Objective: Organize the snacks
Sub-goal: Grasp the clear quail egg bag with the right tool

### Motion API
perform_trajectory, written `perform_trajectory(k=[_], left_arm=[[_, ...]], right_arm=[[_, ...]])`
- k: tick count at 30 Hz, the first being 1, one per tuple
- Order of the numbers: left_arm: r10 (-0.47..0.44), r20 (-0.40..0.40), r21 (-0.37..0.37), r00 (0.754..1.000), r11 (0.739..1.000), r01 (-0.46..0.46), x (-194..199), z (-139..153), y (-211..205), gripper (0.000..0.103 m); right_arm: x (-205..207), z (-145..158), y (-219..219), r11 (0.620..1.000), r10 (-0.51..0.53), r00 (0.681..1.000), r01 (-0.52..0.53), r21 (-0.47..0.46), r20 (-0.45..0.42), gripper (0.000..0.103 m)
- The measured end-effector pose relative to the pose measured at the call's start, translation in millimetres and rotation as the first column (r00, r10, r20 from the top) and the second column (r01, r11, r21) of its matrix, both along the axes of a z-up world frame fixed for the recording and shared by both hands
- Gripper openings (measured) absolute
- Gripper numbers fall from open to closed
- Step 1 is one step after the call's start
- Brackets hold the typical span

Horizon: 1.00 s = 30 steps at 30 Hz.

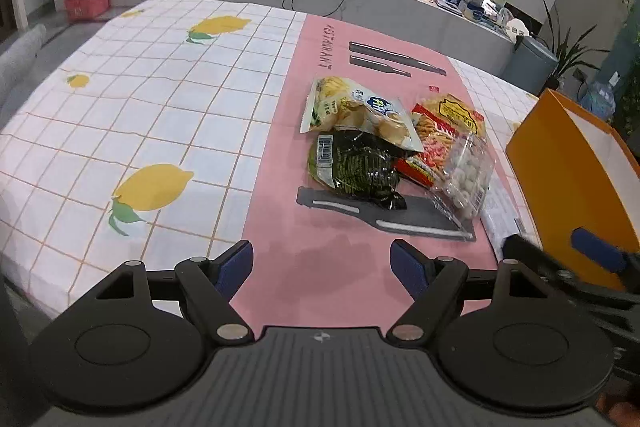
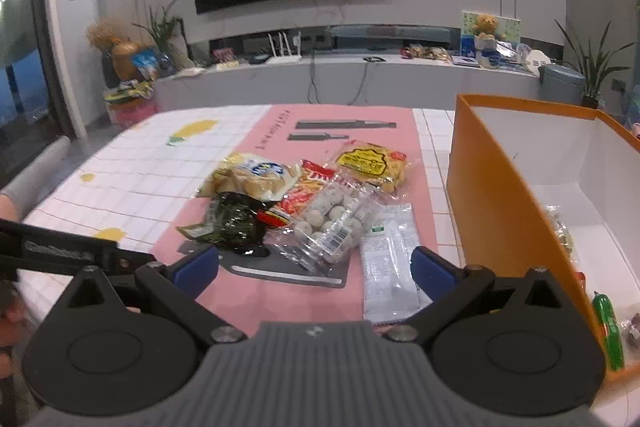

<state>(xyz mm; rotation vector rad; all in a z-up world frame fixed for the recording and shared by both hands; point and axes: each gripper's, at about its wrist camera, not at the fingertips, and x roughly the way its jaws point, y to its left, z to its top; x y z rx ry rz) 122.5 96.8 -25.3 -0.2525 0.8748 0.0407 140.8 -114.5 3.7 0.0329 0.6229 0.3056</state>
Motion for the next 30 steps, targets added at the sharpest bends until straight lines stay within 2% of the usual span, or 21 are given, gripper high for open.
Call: perform_trajectory(k=[2, 6, 8, 12, 15, 19, 22, 26, 30], left_arm=[[-0.004, -0.008, -0.005, 1.000, 1.000, 0.004, 7.7, -2.4, 1.3, 0.091], [-0.031, -0.011, 0.051, 0.999, 0.998, 0.032, 21.0, -5.3, -1.7, 0.091], [-0.031, -0.019, 0.055, 0.999, 0.998, 0.032, 26.8, -9.2, -0.5, 0.091], [0.020, -0.081, 0.030, 0.996, 0.999, -0.018, 41.8, -21.9, 6.3, 0.091], [0.023, -0.130, 0.001, 0.991, 1.000, -0.023, 56.4, -30.0, 12.2, 0.091], [-0.002, -0.128, -0.060, 0.992, 0.998, -0.005, 66.6, -28.7, 21.0, 0.091], [0.004, -0.105, -0.042, 0.994, 0.999, -0.009, 67.3, -25.2, 21.3, 0.091], [0.000, -0.121, -0.027, 0.993, 1.000, -0.004, 68.2, -28.6, 17.9, 0.091], [-0.001, -0.121, 0.035, 0.993, 0.999, 0.005, 67.0, -30.2, 13.3, 0.091]], right_arm=[[14.7, -8.0, 4.2, 1.000, 0.002, 0.999, -0.001, 0.010, -0.043, 0.100], [44.3, -23.5, 5.5, 0.998, -0.049, 0.993, 0.054, 0.040, -0.110, 0.100], [56.6, -30.8, 5.3, 0.995, -0.075, 0.988, 0.084, 0.060, -0.135, 0.100], [76.5, -44.7, -1.6, 0.982, -0.125, 0.975, 0.147, 0.114, -0.182, 0.100], [86.4, -50.7, -12.7, 0.964, -0.161, 0.968, 0.196, 0.182, -0.191, 0.100], [99.5, -50.5, -18.5, 0.950, -0.166, 0.964, 0.213, 0.229, -0.207, 0.100], [107.0, -49.8, -13.4, 0.954, -0.163, 0.965, 0.207, 0.216, -0.204, 0.100], [107.3, -49.9, -0.7, 0.962, -0.184, 0.970, 0.210, 0.173, -0.157, 0.100], [109.7, -53.7, 13.4, 0.959, -0.219, 0.964, 0.241, 0.146, -0.154, 0.099]])
